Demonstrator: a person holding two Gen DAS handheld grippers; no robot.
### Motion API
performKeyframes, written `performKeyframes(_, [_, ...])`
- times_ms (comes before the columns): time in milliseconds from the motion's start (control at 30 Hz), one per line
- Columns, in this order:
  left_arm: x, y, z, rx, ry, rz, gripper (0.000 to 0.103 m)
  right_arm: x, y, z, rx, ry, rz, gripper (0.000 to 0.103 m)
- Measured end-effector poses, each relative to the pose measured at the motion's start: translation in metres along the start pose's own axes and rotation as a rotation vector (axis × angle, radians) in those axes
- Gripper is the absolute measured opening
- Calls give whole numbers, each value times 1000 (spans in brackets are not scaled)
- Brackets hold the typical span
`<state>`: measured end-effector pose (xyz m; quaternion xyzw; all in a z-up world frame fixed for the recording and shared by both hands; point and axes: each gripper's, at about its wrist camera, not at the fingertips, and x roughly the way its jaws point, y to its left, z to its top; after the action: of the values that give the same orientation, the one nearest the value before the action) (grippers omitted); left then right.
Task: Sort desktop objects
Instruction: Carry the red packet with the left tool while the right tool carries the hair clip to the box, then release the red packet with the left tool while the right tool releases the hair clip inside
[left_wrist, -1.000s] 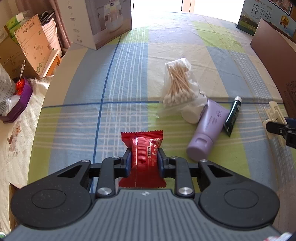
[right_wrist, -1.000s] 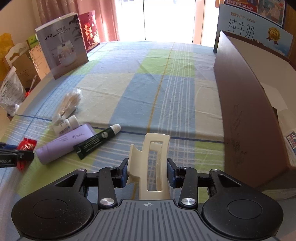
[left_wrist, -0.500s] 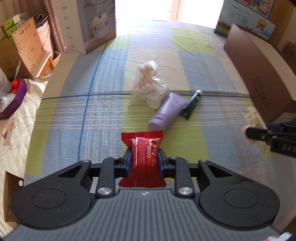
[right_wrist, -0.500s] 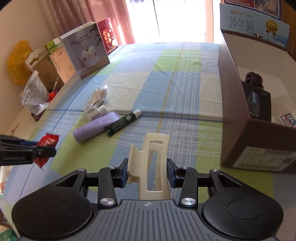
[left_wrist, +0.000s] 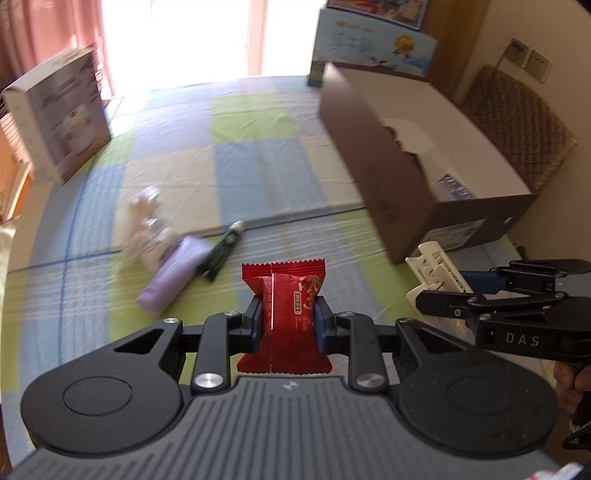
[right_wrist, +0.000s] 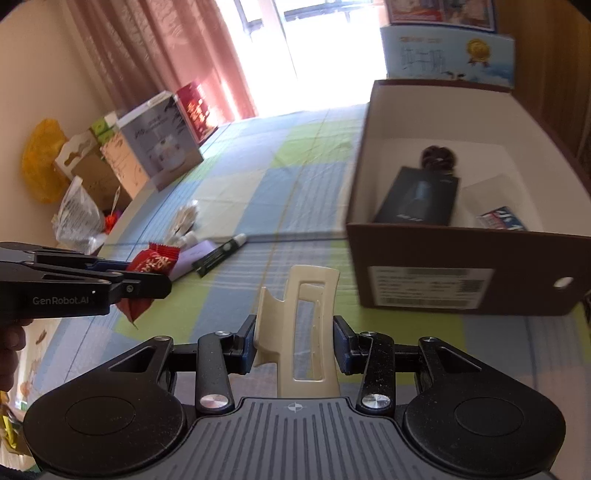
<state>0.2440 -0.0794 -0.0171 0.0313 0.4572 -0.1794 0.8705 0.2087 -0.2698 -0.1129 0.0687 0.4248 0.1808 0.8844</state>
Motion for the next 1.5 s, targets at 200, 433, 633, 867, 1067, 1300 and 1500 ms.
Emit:
performKeyframes(200, [1, -52, 26, 80, -51, -66, 23, -35, -43, 13, 52, -61, -18, 39])
performKeyframes(433, [18, -106, 60, 138, -85, -137, 23, -56, -94, 41, 52, -114, -42, 39])
performKeyframes(633, [45, -139, 92, 130, -76, -186, 23, -49, -129, 70, -12, -123, -71, 39])
performKeyframes(867, [90, -171, 121, 122, -19, -208, 23, -22, -160, 89, -69, -71, -94, 38])
performKeyframes(1067, [128, -185, 134, 106, 43, -194, 23, -1, -176, 98, -109, -22, -107, 38])
performKeyframes(1300, [155, -192, 142, 103, 91, -164, 23, 19, -188, 101, -133, 21, -123, 38])
performKeyframes(1500, [173, -196, 140, 119, 142, -157, 23, 24, -190, 99, -171, 39, -126, 38])
